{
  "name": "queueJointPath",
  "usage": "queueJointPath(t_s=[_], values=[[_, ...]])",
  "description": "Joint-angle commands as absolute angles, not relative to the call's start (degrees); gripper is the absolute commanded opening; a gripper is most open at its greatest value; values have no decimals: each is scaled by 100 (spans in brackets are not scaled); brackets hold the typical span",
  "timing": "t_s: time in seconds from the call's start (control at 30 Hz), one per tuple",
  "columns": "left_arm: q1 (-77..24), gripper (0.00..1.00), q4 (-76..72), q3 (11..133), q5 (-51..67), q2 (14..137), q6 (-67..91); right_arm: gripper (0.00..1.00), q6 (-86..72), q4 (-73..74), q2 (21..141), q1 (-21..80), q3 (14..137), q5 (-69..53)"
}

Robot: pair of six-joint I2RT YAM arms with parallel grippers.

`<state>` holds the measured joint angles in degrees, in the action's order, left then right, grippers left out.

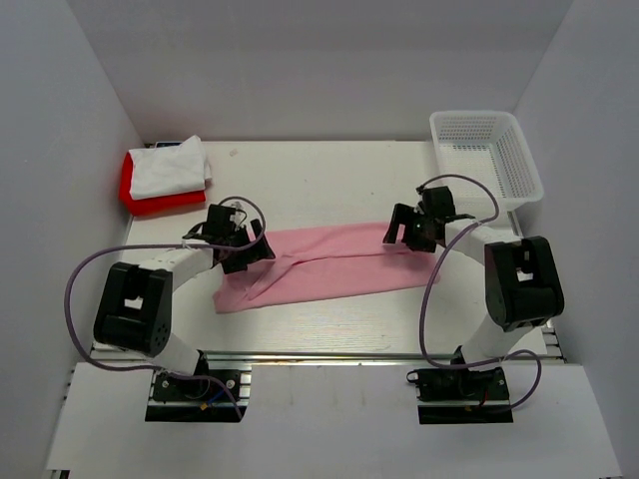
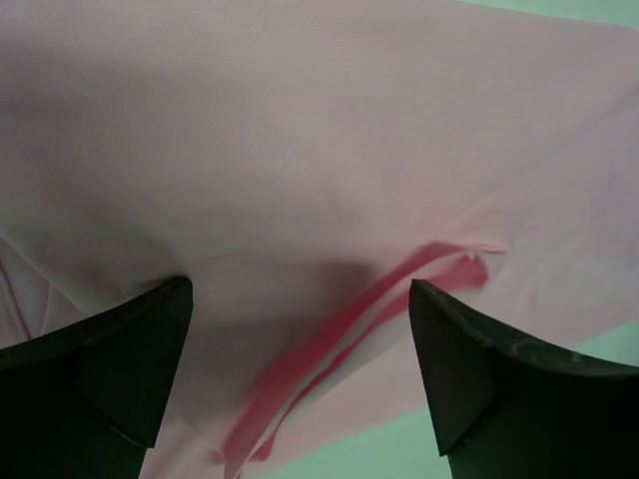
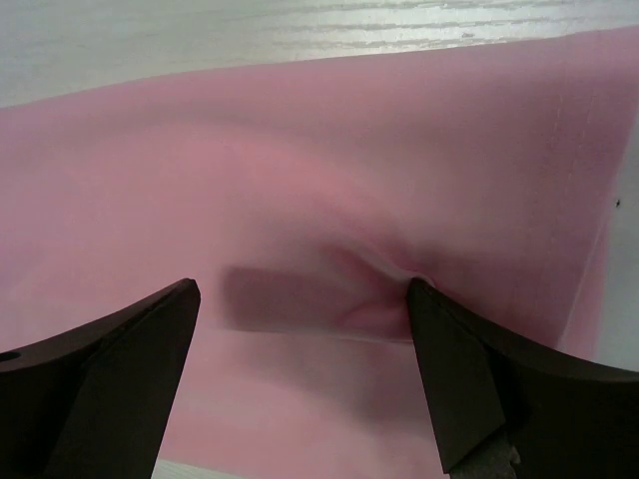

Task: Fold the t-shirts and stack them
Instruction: Rotate the tshirt 90 degrees

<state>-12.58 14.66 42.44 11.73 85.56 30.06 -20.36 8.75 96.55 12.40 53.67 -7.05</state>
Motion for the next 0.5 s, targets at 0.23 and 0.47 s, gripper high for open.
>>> queueJointPath(t_s=[0.23, 0.47], values=[[-1274, 100, 2424, 6606, 369, 11317, 2936, 90, -2610, 782, 8764, 1195, 3728, -1387], [-1397, 100, 3363, 11712, 1177, 14481, 2567, 90, -2522, 783, 7612, 2222, 2568, -2441]])
